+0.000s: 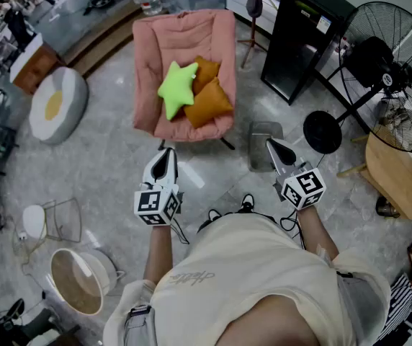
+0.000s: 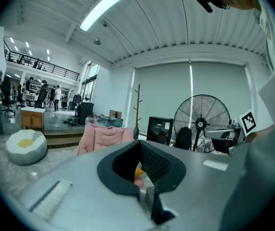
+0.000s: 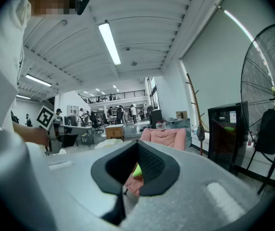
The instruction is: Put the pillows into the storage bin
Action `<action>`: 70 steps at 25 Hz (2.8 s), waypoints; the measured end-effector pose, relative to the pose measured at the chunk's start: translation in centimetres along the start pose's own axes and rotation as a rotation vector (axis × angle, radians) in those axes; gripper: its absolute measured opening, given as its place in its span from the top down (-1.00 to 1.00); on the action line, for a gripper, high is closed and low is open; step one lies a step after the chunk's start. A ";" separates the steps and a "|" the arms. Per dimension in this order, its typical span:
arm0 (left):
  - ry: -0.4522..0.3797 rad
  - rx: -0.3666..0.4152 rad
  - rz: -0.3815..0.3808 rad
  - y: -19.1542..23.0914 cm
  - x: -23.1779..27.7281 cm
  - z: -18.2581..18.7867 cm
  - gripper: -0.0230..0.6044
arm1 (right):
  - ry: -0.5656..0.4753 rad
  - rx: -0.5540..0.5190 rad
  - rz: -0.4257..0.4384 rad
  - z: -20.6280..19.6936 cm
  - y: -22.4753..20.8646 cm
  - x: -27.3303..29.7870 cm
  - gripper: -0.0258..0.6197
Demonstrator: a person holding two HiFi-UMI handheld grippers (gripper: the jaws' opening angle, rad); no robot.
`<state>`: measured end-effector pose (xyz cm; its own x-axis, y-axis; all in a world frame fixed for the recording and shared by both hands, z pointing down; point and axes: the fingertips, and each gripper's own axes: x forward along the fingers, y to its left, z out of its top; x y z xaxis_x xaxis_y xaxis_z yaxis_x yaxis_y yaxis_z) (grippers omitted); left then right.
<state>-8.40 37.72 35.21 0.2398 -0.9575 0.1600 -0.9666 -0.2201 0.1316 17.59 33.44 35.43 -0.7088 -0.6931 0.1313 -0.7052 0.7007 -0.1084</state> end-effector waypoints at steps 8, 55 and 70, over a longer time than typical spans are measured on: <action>0.026 0.003 -0.020 0.1 0.0 -1.2 0.88 | 0.001 -0.004 -0.025 -0.6 0.9 -0.6 0.92; 0.102 0.048 -0.067 3.0 12.1 0.0 0.07 | 0.077 0.087 0.062 -3.3 -6.2 14.1 -0.04; 0.161 0.013 -0.049 2.8 20.5 -0.5 0.09 | 0.187 0.167 0.153 -6.7 -12.2 19.7 -0.01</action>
<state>-6.15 17.57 39.39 0.2971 -0.9035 0.3089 -0.9542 -0.2690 0.1310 12.34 12.35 45.95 -0.8027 -0.5273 0.2785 -0.5942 0.7465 -0.2994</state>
